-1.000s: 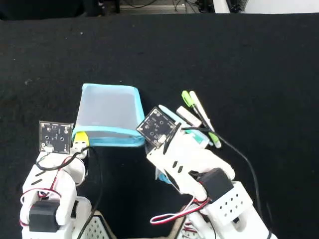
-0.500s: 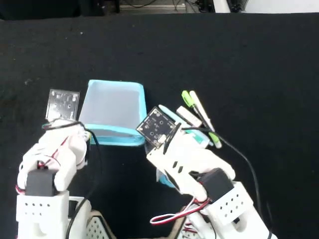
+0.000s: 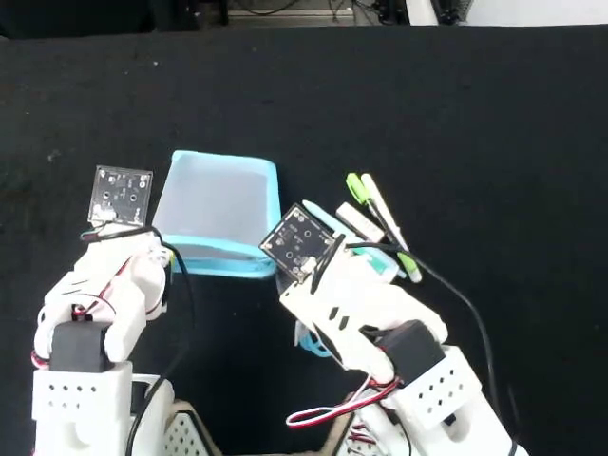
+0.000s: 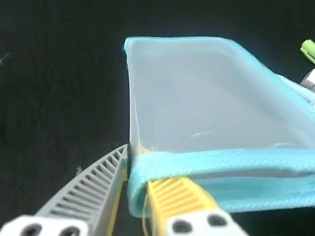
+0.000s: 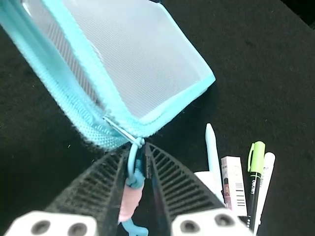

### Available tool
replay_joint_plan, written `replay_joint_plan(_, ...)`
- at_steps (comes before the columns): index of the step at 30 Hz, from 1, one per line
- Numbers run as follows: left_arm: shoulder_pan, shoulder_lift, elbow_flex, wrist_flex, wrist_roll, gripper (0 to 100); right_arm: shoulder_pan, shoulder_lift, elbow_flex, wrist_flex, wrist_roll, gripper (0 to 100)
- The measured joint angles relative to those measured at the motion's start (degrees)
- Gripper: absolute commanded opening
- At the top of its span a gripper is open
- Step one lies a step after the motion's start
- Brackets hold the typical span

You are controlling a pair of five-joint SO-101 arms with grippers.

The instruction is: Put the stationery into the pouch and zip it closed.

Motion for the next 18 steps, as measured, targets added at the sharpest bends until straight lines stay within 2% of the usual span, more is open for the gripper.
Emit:
replay_joint_plan(7,-1.23,0.0,0.26,-0.35,0.0,8,0.09,0.0,0.0,0.0,0.0,1.3)
replay_joint_plan(18,-3.25,-0.09,6.86,-9.41,0.0,8,0.0,0.0,0.0,0.0,0.0,1.2)
